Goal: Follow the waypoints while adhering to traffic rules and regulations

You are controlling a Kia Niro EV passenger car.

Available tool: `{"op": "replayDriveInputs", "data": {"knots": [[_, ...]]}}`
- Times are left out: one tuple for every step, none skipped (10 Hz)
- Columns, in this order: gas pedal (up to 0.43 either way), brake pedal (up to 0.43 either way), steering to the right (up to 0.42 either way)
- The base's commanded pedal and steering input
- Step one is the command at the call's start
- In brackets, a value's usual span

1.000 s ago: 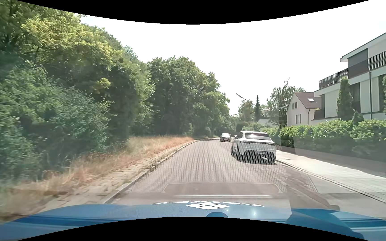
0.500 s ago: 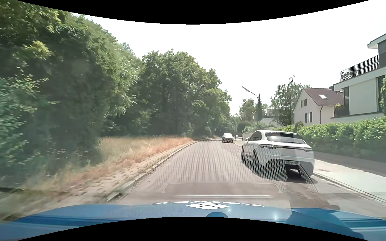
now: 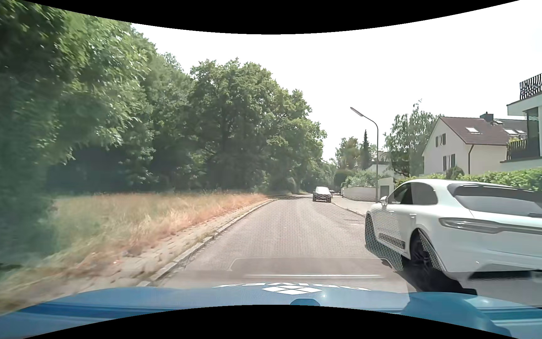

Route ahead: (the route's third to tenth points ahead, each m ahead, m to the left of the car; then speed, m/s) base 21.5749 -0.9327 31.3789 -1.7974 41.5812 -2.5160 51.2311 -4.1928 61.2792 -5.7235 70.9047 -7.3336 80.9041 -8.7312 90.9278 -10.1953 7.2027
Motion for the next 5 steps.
{"op": "replayDriveInputs", "data": {"knots": [[0.150, 0.000, 0.008], [0.150, 0.000, 0.009], [0.150, 0.000, 0.009], [0.150, 0.000, 0.010], [0.150, 0.000, 0.010]]}}
